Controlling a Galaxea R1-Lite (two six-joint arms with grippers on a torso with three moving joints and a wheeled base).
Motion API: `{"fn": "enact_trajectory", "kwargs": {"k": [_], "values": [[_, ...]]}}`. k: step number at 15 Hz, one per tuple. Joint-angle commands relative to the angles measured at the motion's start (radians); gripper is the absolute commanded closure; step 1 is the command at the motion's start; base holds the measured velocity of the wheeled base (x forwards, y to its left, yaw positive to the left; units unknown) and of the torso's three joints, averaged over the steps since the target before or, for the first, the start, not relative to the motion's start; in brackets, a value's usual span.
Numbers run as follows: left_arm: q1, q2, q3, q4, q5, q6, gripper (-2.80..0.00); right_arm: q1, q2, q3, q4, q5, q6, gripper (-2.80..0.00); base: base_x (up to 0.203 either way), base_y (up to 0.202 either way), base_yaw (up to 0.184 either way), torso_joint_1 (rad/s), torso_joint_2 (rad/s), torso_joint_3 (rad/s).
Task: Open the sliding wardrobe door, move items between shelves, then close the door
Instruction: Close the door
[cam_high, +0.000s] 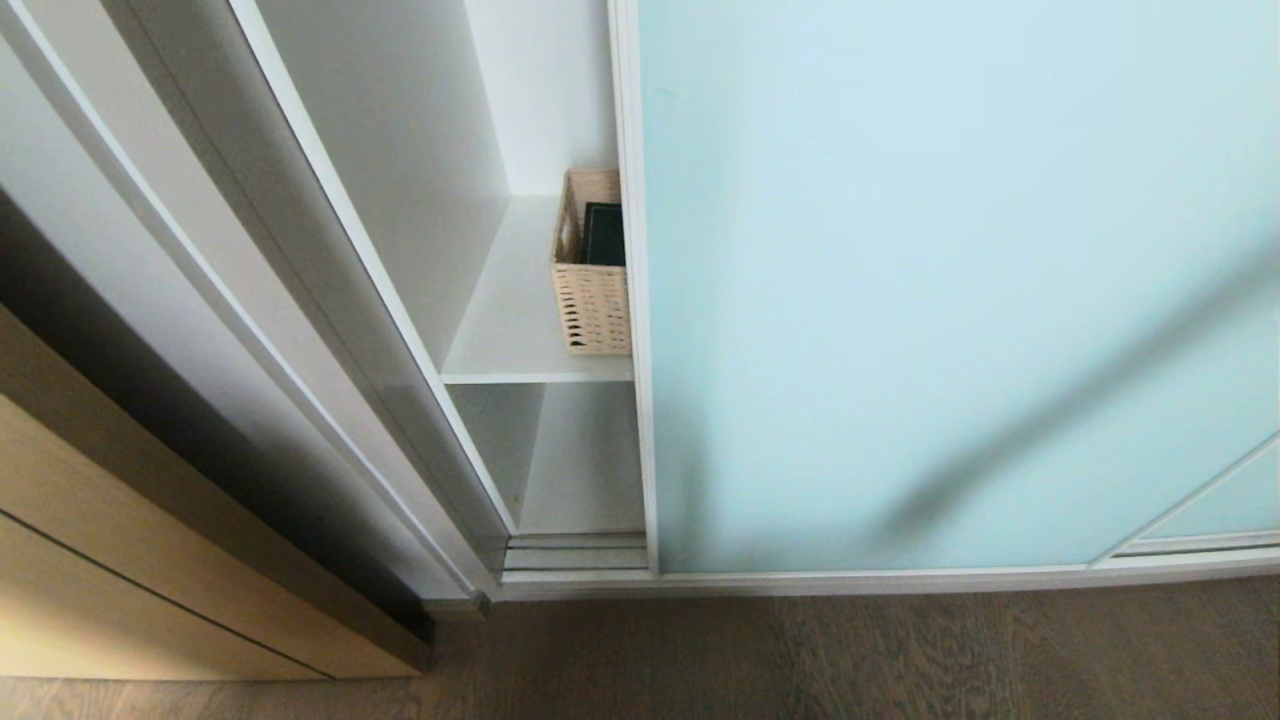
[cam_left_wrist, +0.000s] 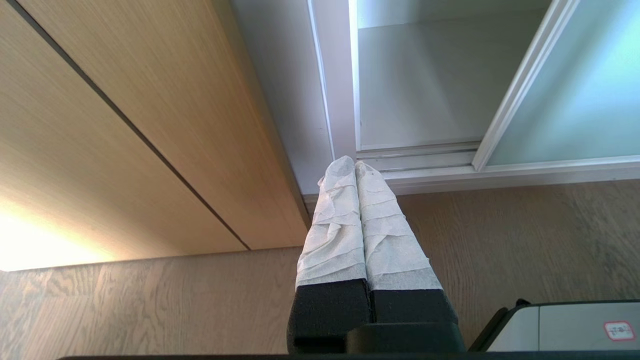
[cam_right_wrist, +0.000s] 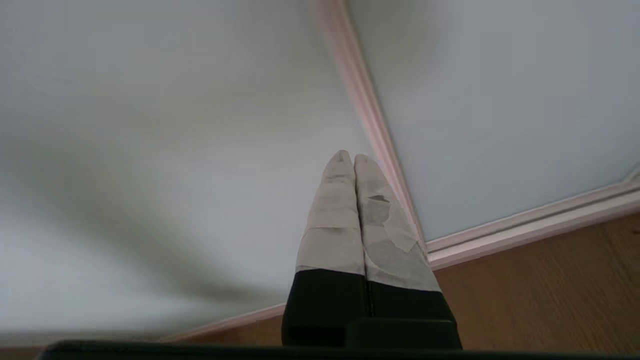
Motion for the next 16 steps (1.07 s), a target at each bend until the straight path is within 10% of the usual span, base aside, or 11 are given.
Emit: {"fn": "enact_trajectory", "kwargs": {"k": [1,16], "values": [[0.0,0.003,0.0,0.0,0.0,0.0,0.0,0.019,0.033,-0.013,-0.004,-0.018,0.002,0.0,0.0,0.0,0.0,0.0,0.0,0.0],[0.0,0.002,0.0,0.0,-0.001,0.0,0.0,0.091,0.124,-0.015,-0.09,-0.048,0.004,0.0,0.0,0.0,0.0,0.0,0.0,0.0]]}}
